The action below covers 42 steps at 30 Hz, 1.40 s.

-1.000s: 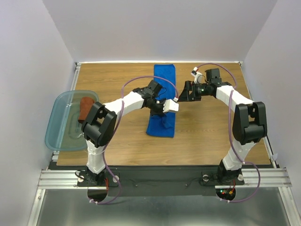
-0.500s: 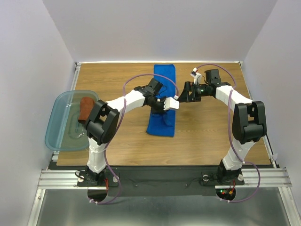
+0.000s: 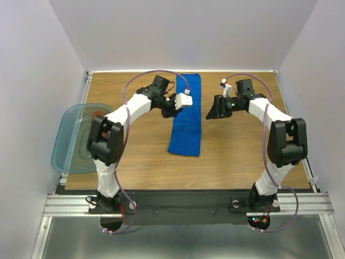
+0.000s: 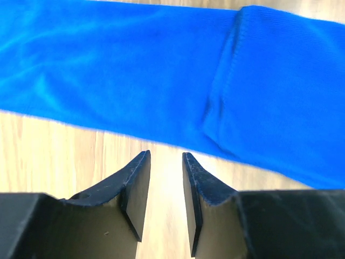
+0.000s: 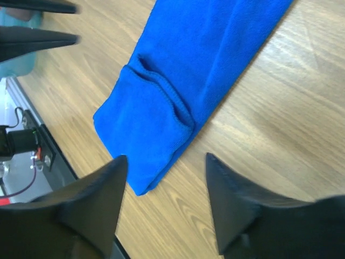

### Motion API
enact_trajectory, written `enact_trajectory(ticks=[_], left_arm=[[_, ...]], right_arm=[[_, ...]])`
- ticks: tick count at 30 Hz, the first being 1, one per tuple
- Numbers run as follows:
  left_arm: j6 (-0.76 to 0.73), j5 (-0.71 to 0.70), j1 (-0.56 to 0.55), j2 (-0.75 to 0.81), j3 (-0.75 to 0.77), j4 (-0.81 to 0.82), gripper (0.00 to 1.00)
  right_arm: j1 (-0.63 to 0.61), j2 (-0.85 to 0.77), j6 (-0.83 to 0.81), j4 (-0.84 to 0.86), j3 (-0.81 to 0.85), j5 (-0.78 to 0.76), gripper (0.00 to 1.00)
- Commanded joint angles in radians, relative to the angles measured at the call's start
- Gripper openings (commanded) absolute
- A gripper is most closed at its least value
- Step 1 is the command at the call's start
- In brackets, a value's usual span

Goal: Roll the towels
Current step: Fold the towel

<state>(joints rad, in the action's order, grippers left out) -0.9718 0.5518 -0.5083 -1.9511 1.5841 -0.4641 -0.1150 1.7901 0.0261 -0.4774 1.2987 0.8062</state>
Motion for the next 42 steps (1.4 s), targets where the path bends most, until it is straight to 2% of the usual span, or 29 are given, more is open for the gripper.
enact_trajectory(ticks=[1,5,8,14,20,27,33,36,37,39,42], left_arm=[[0.057,0.086,-0.001,0.228,-0.134,0.007,0.41],[0.064,0.038,-0.027,0.375,-0.347,0.119,0.45],[-0.025,-0.028,-0.100,0.467,-0.502,0.195,0.49],[-0.111,-0.174,-0.260,0.583,-0.763,0.356,0.58],[-0.142,-0.297,-0.383,0.548,-0.887,0.513,0.58],[-0.145,-0.371,-0.411,0.465,-0.924,0.645,0.58],[-0.140,-0.403,-0.421,0.399,-0.914,0.686,0.51],[-0.146,-0.411,-0.427,0.373,-0.908,0.664,0.38],[-0.140,-0.394,-0.433,0.383,-0.898,0.642,0.26],[-0.137,-0.339,-0.437,0.408,-0.883,0.549,0.13],[-0.102,-0.254,-0.457,0.468,-0.859,0.467,0.05]], right_arm=[[-0.011,-0.051,-0.017,-0.018,0.004,0.053,0.61],[-0.093,-0.014,-0.018,-0.017,0.007,0.051,0.51],[-0.178,0.061,-0.017,-0.013,0.031,0.034,0.47],[-0.259,0.190,-0.017,-0.003,0.082,0.042,0.45],[-0.319,0.253,-0.018,0.008,0.070,0.028,0.45],[-0.321,0.285,-0.060,0.010,0.047,-0.009,0.45],[-0.321,0.305,-0.092,0.010,0.028,0.001,0.45],[-0.327,0.305,-0.101,0.011,0.027,0.002,0.45],[-0.328,0.305,-0.100,0.008,0.027,0.001,0.45],[-0.330,0.290,-0.100,0.008,0.014,0.007,0.45],[-0.337,0.252,-0.088,0.006,-0.021,0.025,0.45]])
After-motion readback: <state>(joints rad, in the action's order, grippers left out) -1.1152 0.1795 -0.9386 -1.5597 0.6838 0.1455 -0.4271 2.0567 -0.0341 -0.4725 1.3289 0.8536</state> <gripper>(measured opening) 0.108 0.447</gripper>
